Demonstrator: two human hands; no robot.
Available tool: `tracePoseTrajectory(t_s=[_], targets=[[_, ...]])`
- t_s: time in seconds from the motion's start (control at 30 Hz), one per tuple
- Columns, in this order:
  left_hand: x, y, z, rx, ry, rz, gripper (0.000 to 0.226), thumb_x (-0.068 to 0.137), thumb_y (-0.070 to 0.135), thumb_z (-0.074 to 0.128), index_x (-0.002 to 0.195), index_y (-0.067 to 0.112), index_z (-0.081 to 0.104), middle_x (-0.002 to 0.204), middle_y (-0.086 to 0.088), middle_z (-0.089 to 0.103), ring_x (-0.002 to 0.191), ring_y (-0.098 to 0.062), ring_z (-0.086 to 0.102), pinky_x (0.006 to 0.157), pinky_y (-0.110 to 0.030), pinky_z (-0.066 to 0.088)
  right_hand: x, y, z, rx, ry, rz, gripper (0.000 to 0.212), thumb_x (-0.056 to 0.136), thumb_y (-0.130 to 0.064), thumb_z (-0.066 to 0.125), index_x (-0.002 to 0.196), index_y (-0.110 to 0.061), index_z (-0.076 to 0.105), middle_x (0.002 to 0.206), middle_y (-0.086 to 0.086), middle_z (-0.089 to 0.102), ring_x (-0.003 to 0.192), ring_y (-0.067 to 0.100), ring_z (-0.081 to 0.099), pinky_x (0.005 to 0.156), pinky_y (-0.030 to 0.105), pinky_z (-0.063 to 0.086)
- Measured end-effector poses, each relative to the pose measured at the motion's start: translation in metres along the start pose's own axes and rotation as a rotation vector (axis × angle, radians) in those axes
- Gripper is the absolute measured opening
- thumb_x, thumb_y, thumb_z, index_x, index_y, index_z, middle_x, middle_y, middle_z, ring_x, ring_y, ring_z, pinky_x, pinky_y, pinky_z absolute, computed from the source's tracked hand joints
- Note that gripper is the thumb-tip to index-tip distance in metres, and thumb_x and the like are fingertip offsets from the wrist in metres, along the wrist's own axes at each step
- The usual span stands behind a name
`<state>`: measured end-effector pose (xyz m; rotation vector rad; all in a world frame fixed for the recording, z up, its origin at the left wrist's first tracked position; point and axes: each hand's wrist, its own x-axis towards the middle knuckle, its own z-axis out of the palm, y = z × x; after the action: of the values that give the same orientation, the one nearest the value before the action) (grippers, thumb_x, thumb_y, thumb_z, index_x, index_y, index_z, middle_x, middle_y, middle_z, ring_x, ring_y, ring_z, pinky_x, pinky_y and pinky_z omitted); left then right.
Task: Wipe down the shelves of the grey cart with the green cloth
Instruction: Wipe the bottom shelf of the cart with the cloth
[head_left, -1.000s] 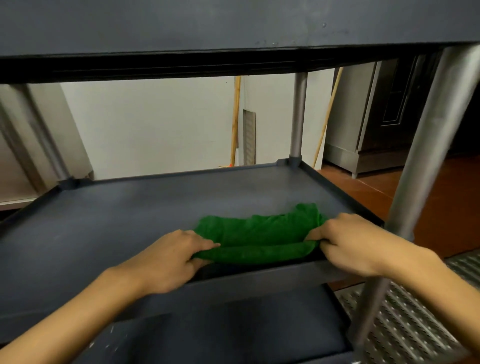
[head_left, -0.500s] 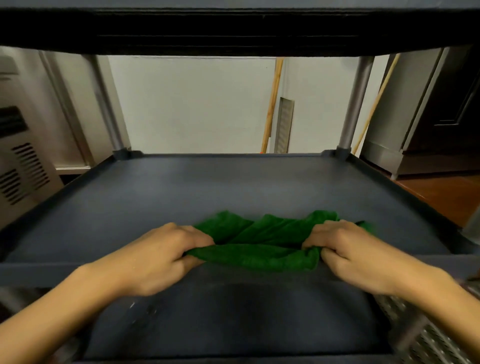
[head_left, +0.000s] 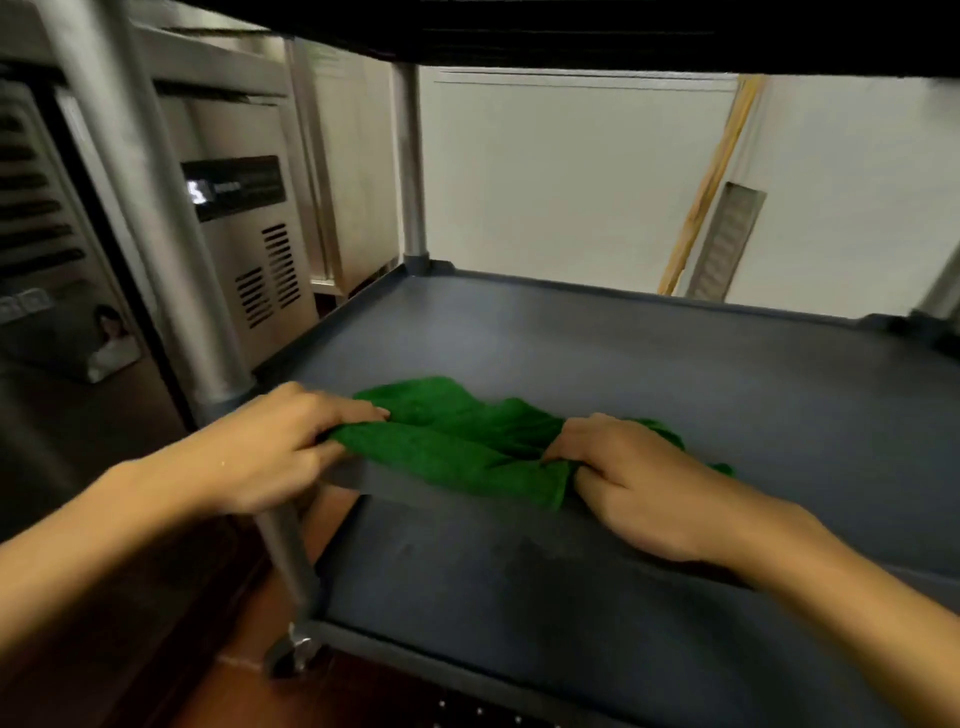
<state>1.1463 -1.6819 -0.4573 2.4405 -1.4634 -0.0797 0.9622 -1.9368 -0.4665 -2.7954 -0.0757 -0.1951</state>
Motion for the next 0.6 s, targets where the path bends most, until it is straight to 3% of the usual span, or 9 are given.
tracePoseTrajectory(t_s=[0.17, 0.27, 0.37, 0.47, 0.6], targets=[[-0.030, -0.054, -0.007, 0.119, 0.104, -0.088, 0.049, 0.094, 0.010, 0.056, 0.144, 0.014, 0.056, 0.142, -0.007, 0.061, 0.132, -0.023, 0.056, 0.116, -0.035, 0.039, 0.065, -0.038, 0.026, 0.032, -0.052, -0.065, 0.034, 0.092, -0.006, 0.042, 0.110, -0.015, 0.069, 0.113, 0.006, 0.062, 0.108, 0.024, 0.055, 0.097, 0.038, 0.044], [-0.037, -0.054, 0.002, 0.265, 0.192, 0.019, 0.046, 0.089, 0.024, 0.044, 0.125, 0.004, 0.066, 0.119, -0.014, 0.072, 0.111, -0.027, 0.066, 0.102, -0.027, 0.041, 0.094, -0.054, 0.035, 0.055, -0.065, -0.046, 0.037, 0.093, -0.006, 0.041, 0.117, -0.014, 0.068, 0.118, 0.007, 0.061, 0.113, 0.025, 0.054, 0.102, 0.037, 0.042], [-0.038, -0.050, 0.010, 0.292, 0.245, 0.021, 0.046, 0.084, 0.019, 0.045, 0.119, -0.001, 0.068, 0.109, -0.019, 0.074, 0.101, -0.033, 0.071, 0.106, -0.026, 0.039, 0.108, -0.062, 0.039, 0.084, -0.048, -0.023, 0.039, 0.093, -0.006, 0.041, 0.120, -0.015, 0.068, 0.122, 0.007, 0.063, 0.115, 0.025, 0.056, 0.102, 0.033, 0.042], [-0.040, -0.035, 0.016, 0.066, 0.338, -0.052, 0.045, 0.083, 0.012, 0.051, 0.124, 0.001, 0.066, 0.116, -0.016, 0.072, 0.111, -0.034, 0.066, 0.108, -0.031, 0.042, 0.101, -0.069, 0.042, 0.198, 0.138, 0.005, 0.038, 0.095, -0.008, 0.040, 0.118, -0.018, 0.068, 0.121, 0.004, 0.065, 0.112, 0.019, 0.059, 0.100, 0.029, 0.043], [-0.052, -0.004, 0.024, -0.463, 0.554, -0.227, 0.033, 0.082, 0.019, 0.048, 0.107, 0.019, 0.070, 0.103, 0.003, 0.073, 0.098, -0.007, 0.066, 0.087, -0.022, 0.048, 0.083, -0.100, 0.027, 0.718, 0.396, -0.092, 0.035, 0.094, -0.002, 0.041, 0.099, -0.021, 0.070, 0.094, -0.008, 0.071, 0.092, 0.001, 0.064, 0.078, 0.014, 0.049]])
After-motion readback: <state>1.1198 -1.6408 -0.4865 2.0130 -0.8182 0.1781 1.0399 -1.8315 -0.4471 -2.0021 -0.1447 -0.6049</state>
